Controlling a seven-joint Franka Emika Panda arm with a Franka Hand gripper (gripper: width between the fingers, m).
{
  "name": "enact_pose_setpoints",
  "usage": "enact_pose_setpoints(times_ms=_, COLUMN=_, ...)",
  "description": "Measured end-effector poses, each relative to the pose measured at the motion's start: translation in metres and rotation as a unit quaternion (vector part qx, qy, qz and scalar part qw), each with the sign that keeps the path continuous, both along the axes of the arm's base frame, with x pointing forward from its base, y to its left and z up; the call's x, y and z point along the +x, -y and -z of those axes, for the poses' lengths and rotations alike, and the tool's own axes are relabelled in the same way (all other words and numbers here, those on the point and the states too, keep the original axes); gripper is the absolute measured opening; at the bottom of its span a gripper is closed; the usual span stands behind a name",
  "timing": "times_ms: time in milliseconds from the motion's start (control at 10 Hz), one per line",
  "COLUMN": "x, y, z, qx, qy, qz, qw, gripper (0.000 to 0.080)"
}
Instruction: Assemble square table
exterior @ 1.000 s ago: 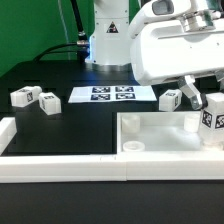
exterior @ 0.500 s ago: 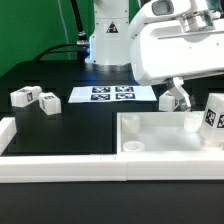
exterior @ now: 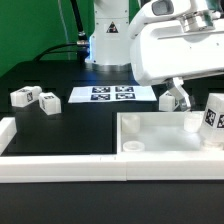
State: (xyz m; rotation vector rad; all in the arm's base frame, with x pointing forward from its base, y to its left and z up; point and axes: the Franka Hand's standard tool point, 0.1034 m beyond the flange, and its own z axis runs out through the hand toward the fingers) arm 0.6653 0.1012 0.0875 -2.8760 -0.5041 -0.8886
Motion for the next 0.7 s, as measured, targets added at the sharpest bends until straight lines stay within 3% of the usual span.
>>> enact_pose_setpoints(times_ms=500, x=0.001, y=-0.002, z=0.001, qx=0.008, qy=-0.018, qz=0.008, qw=1.000, gripper=0.0649)
enact_pose_setpoints(times_ms=700, x=0.018, y=-0.008, z=-0.014, qx=0.016, qy=-0.065, qz=0.013, qw=0.998, gripper=0.0649)
